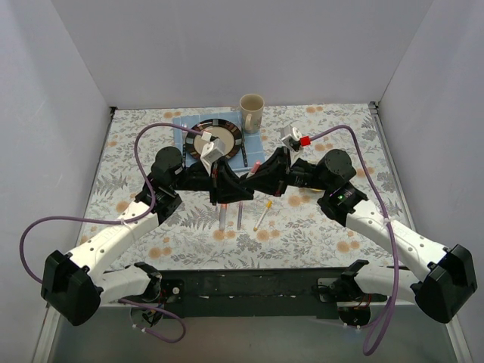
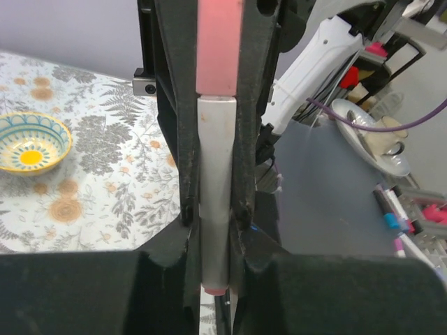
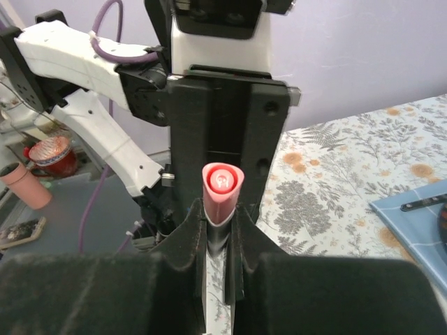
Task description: Insert the pens into the pen caps
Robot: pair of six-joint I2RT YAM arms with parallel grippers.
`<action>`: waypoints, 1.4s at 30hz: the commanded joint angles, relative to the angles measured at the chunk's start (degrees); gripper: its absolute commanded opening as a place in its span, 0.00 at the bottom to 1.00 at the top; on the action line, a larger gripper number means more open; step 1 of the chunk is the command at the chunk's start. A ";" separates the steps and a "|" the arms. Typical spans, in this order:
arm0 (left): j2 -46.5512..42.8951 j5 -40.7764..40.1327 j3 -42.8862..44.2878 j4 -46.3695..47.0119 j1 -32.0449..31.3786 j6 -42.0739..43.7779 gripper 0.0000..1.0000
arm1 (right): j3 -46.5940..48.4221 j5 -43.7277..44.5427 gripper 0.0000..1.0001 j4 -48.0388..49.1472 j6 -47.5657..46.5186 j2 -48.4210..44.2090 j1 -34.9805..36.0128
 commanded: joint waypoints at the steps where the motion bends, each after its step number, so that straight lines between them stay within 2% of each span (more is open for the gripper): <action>1: 0.00 0.72 1.79 2.36 -0.06 -0.06 0.00 | 2.62 -2.06 0.01 0.16 -0.36 0.39 0.82; 4: -0.35 0.81 0.82 3.86 -0.06 -0.76 0.00 | 2.89 -1.80 0.35 -0.10 0.25 0.31 0.91; 5: -0.61 0.54 0.73 3.77 -0.06 -0.85 0.00 | 2.71 -1.27 0.66 -0.45 0.34 0.13 0.82; 7: -0.79 -0.24 0.47 2.81 -0.06 -0.33 0.00 | 2.28 0.31 0.74 -0.45 0.17 -1.18 0.91; 10: -0.79 -0.87 -0.23 1.83 0.03 -0.23 0.00 | 1.04 2.86 0.78 0.07 0.25 -2.86 0.82; 13: -1.49 0.01 -1.64 4.47 0.03 -2.07 0.00 | 1.57 4.79 0.87 -0.45 0.95 -3.30 0.82; 18: -3.25 0.98 -3.75 6.40 0.03 -2.34 0.00 | 4.11 10.68 0.89 -5.19 -0.01 -3.48 0.82; 33: -3.25 3.00 -5.59 9.48 0.03 -4.10 0.00 | 8.51 12.00 0.88 -1.95 1.22 -1.72 0.74; 37: -3.52 2.83 -5.95 10.53 0.03 -4.80 0.00 | 8.07 11.48 0.84 -0.54 2.10 -1.37 0.74; 40: -3.52 2.65 -6.04 10.71 0.03 -5.07 0.00 | 6.32 10.16 0.73 3.40 3.41 -1.28 0.82; 42: -3.25 2.39 -6.12 10.89 0.12 -5.07 0.00 | 5.18 9.02 0.61 6.13 4.91 -1.02 0.74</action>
